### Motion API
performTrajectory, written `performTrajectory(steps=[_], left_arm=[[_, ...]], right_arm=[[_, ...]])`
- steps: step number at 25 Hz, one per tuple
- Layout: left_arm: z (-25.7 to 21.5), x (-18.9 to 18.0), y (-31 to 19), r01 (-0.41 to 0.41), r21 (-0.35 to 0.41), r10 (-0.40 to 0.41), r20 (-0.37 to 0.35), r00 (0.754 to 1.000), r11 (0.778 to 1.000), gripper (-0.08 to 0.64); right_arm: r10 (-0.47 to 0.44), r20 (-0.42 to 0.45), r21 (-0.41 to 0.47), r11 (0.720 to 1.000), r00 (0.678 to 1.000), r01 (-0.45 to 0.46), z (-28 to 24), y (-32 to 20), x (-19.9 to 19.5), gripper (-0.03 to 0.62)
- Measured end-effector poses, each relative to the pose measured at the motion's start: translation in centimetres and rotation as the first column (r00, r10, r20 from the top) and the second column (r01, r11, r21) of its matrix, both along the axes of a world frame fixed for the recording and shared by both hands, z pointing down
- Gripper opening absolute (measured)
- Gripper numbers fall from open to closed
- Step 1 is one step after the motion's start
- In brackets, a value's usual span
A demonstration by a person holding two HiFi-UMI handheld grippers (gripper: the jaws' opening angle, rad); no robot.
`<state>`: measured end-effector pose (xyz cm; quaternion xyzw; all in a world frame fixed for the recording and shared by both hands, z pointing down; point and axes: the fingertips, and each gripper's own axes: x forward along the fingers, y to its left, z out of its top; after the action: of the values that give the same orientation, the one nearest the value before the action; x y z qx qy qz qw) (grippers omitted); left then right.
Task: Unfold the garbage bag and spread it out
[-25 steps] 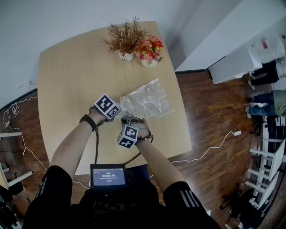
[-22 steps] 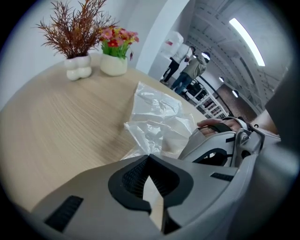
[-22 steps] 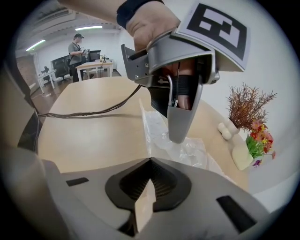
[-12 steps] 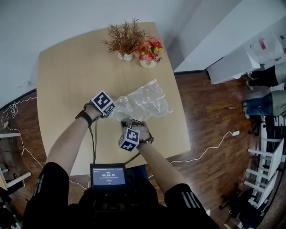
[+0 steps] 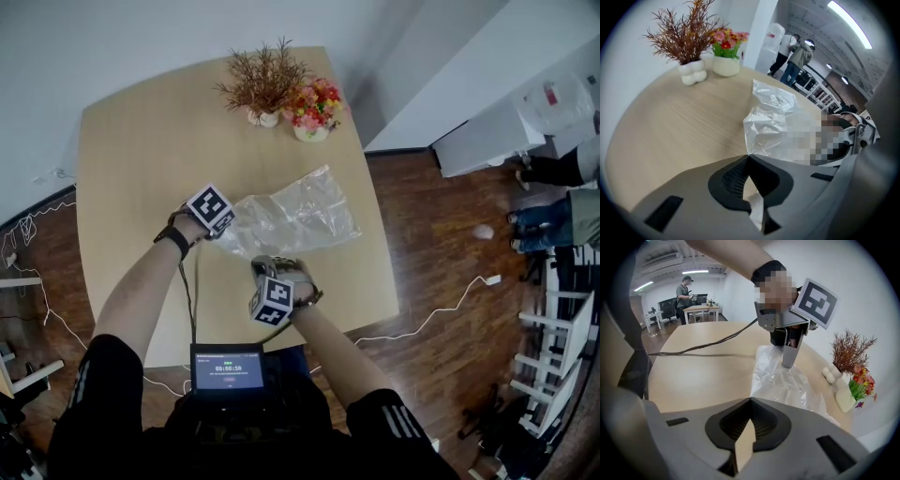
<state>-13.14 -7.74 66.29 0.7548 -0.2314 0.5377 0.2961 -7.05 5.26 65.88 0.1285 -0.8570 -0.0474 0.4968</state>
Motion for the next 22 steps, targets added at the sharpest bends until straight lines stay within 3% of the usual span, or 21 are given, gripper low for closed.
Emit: performTrajectory(steps=[12,19,22], left_arm=[[-0.2,-1.2,-1.7,0.049,0.079,-0.052,0.039,0.998,0.996,0.0],[-0.8,-1.0,-2.1,0.057,0.106,-0.06,0.018,0.998,0.993,0.003],[-1.1,-0.9,-1.8,0.062,0.091,-0.062,0.0,0.998,0.994,0.107]], right_arm=[[-0.031,-0.004,-0.014,0.999,1.0,0.031,0.6,1.5,0.5,0.018],[-0.04,0.001,-0.015,0.999,0.999,0.04,0.4,1.5,0.3,0.018],[-0.039,0.0,-0.01,0.999,0.999,0.039,0.4,1.5,0.4,0.018]])
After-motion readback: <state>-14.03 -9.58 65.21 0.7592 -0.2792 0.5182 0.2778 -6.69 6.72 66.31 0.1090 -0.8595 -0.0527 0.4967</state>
